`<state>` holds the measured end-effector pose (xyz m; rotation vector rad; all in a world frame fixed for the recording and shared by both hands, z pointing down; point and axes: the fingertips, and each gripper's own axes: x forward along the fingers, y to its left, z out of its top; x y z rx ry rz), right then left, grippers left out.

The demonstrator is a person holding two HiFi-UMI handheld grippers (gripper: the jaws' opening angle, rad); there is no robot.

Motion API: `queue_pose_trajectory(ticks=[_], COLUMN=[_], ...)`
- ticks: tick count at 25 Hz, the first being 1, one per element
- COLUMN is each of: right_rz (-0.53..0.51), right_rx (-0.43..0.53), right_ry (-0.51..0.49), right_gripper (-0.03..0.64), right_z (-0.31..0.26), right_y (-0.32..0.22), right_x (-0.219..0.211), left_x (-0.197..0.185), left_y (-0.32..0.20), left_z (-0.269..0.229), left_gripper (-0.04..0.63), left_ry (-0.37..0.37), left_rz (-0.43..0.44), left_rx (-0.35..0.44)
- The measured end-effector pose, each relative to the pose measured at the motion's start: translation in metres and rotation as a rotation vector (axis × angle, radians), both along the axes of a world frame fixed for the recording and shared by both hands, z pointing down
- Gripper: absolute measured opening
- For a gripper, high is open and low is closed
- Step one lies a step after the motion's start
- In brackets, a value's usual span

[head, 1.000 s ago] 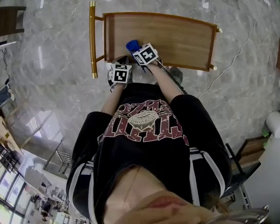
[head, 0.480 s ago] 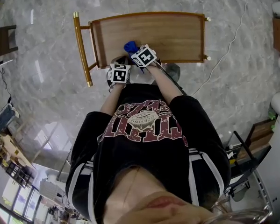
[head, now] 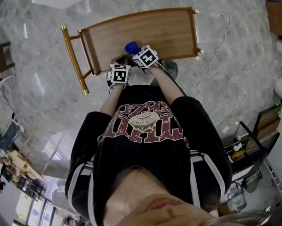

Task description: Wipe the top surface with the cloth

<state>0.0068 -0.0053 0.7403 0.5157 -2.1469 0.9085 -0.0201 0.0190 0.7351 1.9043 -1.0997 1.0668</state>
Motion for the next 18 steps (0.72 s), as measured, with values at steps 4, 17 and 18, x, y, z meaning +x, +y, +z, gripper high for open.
queue_pose_trajectory(ticks=[4,17,18], right_rz=[0.036,0.131,0.141], right_rx=[-0.010,0.007,0.008], right_ry=[-0.006,0.023,0.024], right_gripper=[0.057,0.057,0.057], right_z=[0.001,0.002,0.001], right_y=[-0.004,-0.011,-0.011], right_x=[0.017,0.065,0.069], left_x=[0.021,0.067,0.072], left_y=[-0.004,-0.012,-0.012], left_z=[0.002,0.005,0.004], left_gripper=[0.046,0.046,0.046], left_ry=[0.009,0.023,0.025], left_rz=[0.062,0.206,0.221], left_rx=[-0.003,-0.018,-0.017])
